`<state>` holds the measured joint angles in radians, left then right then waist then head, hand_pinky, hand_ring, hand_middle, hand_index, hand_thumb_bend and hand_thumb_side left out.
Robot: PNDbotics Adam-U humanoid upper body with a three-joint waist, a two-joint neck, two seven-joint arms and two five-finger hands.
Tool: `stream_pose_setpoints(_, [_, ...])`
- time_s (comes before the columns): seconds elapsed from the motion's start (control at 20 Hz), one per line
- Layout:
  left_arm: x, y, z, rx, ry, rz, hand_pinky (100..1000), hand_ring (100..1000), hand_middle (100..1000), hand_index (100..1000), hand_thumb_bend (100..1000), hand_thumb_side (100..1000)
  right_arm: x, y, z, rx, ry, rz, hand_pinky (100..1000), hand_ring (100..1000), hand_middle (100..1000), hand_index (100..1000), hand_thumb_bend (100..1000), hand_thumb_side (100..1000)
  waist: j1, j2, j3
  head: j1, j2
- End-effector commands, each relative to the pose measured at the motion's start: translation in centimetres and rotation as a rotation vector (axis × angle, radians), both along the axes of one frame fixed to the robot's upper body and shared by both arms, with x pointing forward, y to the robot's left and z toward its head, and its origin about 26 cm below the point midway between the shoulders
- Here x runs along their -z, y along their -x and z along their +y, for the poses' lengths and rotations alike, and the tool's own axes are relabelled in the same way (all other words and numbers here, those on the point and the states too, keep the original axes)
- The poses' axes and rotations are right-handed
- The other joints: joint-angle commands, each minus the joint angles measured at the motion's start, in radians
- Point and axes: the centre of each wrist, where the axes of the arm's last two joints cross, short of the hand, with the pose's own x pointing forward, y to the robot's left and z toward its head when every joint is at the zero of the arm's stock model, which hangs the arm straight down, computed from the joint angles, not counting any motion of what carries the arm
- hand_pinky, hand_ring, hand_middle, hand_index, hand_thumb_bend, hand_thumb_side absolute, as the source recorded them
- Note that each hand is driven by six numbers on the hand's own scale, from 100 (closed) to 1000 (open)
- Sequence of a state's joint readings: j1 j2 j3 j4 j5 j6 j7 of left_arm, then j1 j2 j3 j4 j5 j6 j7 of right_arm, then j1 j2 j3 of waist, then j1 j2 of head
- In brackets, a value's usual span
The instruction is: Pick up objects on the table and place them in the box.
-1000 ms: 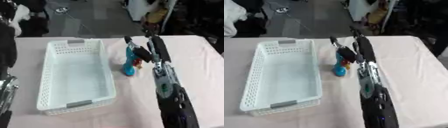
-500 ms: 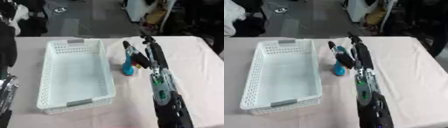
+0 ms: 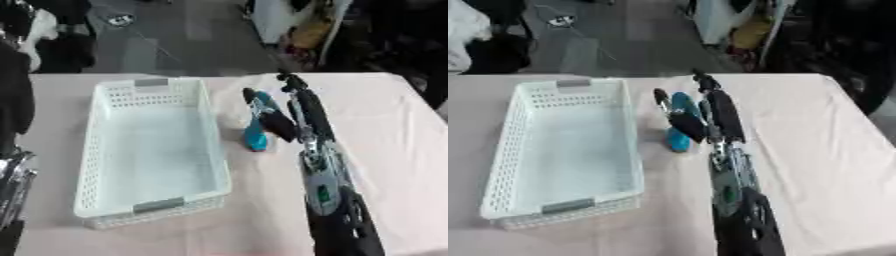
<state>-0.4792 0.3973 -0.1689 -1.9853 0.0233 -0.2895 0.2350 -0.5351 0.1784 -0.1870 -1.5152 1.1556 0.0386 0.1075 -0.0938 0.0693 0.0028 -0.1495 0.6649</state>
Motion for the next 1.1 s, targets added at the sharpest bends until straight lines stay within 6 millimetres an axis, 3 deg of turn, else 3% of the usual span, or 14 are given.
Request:
stream_pose_setpoints(0.05, [-0.8,0.2,0.2,0.002,-0.017,-0.027,816,817,890,920,301,958,-0.8,-0.1,0.3,-0.016,0.015,-0.03,815,808,859,1000,525,920,0.008,-0.01,0.0,0.0,-0.001])
stream_pose_setpoints(0.55, [-0.9,0.2,0.1,0.006,-0.013,-0.03,818,817,890,920,302,958,-1.2,-1.3,0.7,-0.029,0.045,-0.037,816,811,862,1000,512,933,0.009,-0.006,0.005,0.0,-0.003])
stream_pose_setpoints(1.1, [-0.9,0.2,0.1,0.009,-0.01,-0.032,818,817,890,920,302,957,-0.2,-2.7,0.8,-0.023,0.076,0.025,816,815,866,1000,495,936,0.01,-0.003,0.008,-0.001,-0.006])
